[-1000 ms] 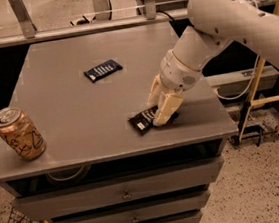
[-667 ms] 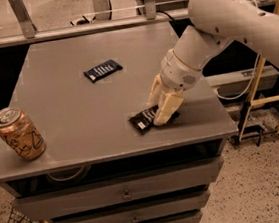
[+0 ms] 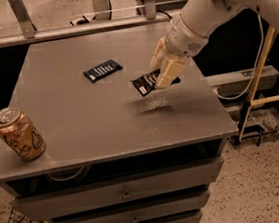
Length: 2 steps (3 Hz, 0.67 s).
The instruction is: Move rxbar chocolate near rxbar blueberry
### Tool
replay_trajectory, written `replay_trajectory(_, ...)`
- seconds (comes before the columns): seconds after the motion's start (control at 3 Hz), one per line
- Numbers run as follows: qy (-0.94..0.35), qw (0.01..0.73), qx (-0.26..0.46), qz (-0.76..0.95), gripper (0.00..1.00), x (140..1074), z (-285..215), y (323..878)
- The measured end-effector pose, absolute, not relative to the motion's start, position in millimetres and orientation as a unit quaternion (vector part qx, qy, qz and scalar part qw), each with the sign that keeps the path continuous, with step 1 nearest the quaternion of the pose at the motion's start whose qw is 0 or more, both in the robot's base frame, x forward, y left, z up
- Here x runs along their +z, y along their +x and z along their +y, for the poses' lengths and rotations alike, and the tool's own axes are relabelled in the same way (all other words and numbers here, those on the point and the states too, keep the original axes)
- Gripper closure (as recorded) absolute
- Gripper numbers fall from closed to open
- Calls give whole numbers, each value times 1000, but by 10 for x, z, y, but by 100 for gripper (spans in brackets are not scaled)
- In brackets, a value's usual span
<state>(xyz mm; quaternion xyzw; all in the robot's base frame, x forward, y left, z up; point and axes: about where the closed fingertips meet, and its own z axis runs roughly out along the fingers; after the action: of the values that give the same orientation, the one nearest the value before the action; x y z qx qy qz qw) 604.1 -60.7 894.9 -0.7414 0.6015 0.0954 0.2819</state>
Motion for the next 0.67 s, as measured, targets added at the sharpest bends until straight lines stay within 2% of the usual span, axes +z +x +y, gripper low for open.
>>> replay_trajectory(0.33,-741,282,95,601,100,8948,-606,6041)
replay_trajectory(0.67,-736,314,73,596,100,8997,-570,6251)
